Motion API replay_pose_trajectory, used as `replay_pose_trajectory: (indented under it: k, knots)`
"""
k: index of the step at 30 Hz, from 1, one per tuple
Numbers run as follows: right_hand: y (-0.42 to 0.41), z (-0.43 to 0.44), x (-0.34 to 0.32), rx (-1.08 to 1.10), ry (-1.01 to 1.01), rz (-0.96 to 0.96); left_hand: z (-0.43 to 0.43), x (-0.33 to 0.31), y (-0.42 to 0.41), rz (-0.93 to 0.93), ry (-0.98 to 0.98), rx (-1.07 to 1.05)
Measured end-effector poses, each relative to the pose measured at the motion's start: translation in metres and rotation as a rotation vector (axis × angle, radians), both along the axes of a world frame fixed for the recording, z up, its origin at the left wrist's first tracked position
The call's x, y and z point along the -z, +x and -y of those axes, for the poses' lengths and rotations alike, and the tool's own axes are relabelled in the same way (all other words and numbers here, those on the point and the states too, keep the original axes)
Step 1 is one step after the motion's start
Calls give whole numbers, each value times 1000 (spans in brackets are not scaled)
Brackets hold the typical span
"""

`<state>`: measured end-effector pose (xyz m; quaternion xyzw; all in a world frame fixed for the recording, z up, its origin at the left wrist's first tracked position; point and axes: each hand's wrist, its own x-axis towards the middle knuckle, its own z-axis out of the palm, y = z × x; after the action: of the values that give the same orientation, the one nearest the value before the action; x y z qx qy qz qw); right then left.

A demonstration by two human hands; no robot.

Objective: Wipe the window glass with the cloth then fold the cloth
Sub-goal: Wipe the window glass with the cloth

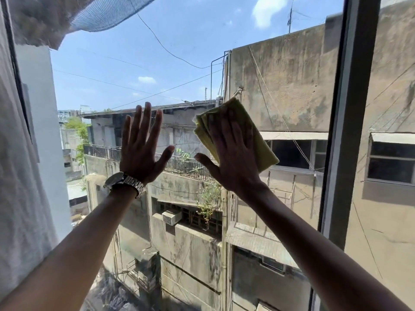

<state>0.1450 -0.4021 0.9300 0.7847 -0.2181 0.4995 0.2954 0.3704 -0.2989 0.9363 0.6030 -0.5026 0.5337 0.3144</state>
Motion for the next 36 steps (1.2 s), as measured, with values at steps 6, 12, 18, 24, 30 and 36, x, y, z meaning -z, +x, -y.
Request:
replay_pose_trajectory:
  k: [6,12,18,24,30,36]
  knots:
    - [-13,5,80,-8,-102,-418,1,1,1,0,5,-10]
    - [-73,28,94,-20,37,-304,0,-1,0,-11,19,-21]
    - [-83,31,6,15,169,-59,3,1,-2,-60,-5,-12]
    - [-20,-8,17,31,111,-216,7,12,-12,-131,-70,2]
    - [-22,-9,108,100,63,-403,8,14,-4,-90,-83,50]
    - [-49,12,94,88,-33,-369,7,15,-6,-84,-80,42]
